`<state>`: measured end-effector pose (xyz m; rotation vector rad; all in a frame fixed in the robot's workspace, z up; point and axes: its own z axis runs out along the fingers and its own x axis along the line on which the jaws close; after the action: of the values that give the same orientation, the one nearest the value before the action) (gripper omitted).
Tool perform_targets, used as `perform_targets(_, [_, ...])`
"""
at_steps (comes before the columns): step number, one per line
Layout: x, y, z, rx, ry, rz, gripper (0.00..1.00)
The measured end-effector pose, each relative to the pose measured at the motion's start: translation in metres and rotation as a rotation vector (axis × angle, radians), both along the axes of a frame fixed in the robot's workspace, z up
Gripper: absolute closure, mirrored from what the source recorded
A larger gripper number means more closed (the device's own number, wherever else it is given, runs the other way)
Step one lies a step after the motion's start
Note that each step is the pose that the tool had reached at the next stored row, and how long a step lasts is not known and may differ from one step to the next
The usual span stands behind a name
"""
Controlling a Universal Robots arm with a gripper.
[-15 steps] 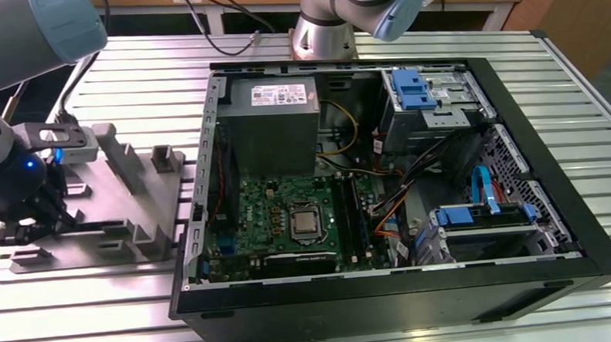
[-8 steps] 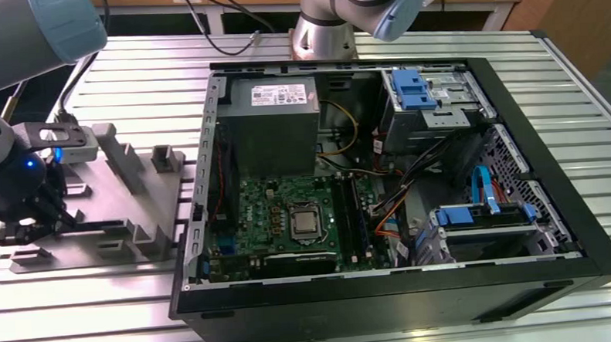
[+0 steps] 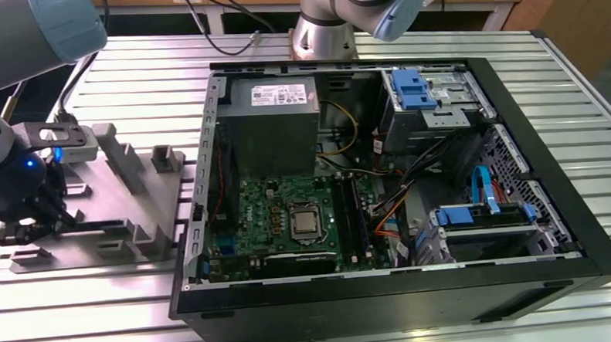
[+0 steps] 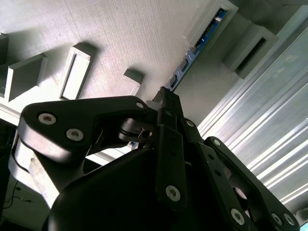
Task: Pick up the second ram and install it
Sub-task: 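Pick up the second ram and move it above second insertion slot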
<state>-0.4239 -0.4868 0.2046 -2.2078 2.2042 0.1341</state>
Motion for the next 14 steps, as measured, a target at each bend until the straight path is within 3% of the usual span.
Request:
perform_targets(9, [0.0,0.0,0.0007,0.0003,0.0001,0.0,0.89])
perform_targets(14, [0.0,0.0,0.0059,0.0003,0.0,0.0,0.89])
